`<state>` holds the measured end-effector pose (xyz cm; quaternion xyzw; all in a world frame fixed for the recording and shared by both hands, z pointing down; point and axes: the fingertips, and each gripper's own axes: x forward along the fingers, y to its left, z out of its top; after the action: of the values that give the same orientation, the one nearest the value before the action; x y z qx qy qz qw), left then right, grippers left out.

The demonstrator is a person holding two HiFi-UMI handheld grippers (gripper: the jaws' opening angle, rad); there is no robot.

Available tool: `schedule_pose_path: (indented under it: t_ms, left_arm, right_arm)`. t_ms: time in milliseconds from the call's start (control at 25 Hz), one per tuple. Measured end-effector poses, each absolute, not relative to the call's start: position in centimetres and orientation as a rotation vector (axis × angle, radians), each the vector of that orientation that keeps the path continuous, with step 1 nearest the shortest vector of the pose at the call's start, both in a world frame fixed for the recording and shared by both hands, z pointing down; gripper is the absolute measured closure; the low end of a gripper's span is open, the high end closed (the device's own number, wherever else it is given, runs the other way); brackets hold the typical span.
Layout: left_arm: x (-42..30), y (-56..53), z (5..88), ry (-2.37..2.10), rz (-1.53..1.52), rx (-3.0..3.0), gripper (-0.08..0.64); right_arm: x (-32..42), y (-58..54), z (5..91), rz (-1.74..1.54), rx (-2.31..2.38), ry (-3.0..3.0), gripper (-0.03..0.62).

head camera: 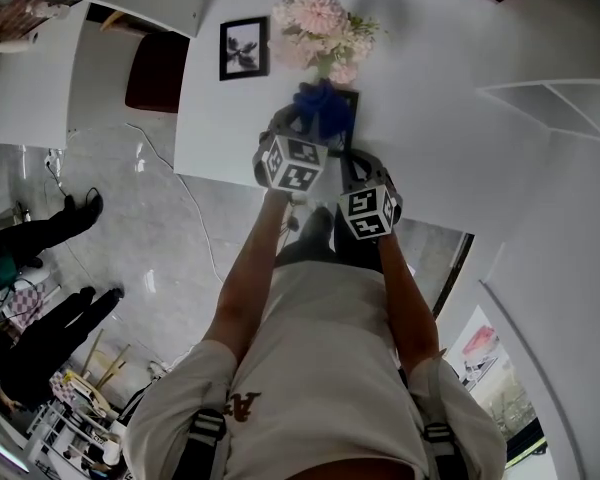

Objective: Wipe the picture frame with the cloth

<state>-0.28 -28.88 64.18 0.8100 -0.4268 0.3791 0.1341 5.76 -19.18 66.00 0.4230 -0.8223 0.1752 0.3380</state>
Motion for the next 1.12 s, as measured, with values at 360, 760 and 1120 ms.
schedule_pose_path:
  t_ms: [360, 760, 1120]
  left_arm:
    - [-3.0, -29.3, 62.7, -1.336, 1.072, 2.32, 0.511]
    - [-3.9, -28.4, 58.9, -1.375, 0.944, 2.398, 0.511]
    - [-4.5, -26.9, 54.0, -1.374, 0.762, 2.493, 0.511]
  right_arm:
    - [5.8, -19.3, 66.0, 0.438, 1.106, -2.124, 0.594]
    - [5.9, -19.5, 65.2, 0.432, 1.168, -2.094, 0.594]
    - [5.9, -20.3, 58.5, 0.355, 1.299, -2.19, 0.594]
